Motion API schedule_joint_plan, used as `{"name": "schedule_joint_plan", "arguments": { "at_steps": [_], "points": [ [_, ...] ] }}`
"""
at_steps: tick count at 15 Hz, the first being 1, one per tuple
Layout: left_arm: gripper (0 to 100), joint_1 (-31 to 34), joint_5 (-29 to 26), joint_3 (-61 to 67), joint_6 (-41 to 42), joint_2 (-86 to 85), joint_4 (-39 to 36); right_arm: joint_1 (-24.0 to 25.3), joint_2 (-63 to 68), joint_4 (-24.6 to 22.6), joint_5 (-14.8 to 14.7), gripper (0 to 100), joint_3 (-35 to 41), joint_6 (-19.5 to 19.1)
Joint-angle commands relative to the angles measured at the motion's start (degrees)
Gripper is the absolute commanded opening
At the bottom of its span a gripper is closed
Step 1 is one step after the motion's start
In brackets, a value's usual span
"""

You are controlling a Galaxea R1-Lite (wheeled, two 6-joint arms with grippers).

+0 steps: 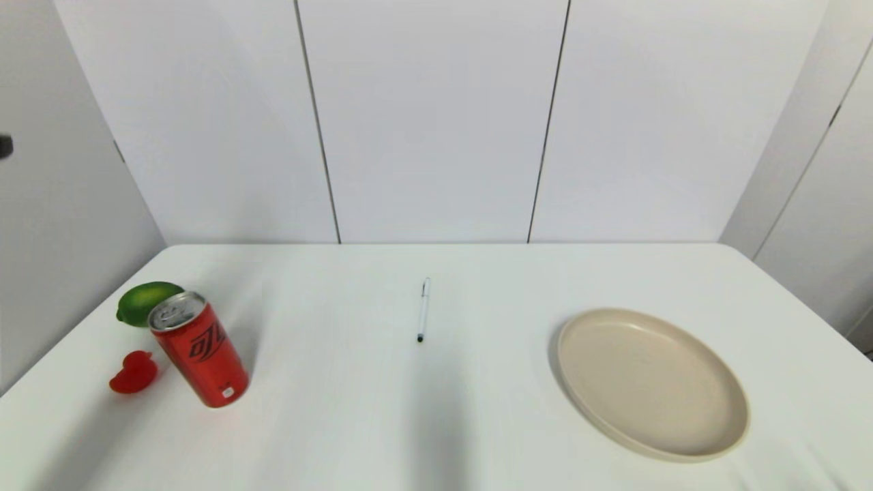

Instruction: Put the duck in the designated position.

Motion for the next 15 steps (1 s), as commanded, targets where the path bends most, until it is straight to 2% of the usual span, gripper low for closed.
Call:
{"name": "schedule_joint_plan", "arguments": {
  "at_steps": [1,5,9,15],
  "points": [
    [100,0.13,-0.95,14.87,-0.23,-14.20,2.07,0.02,0.00,-0.01,-0.01,100,0.00,0.02],
    [100,1.97,6.78,36.84,-1.81,-27.91,-8.39,0.02,0.00,-0.01,-0.01,100,0.00,0.02],
    [100,1.80,6.87,61.28,-7.26,-42.33,-23.68,0.02,0.00,-0.01,-0.01,100,0.00,0.02],
    [100,2.32,7.05,75.60,-8.75,-56.04,-25.26,0.02,0.00,-0.01,-0.01,100,0.00,0.02]
  ]
}}
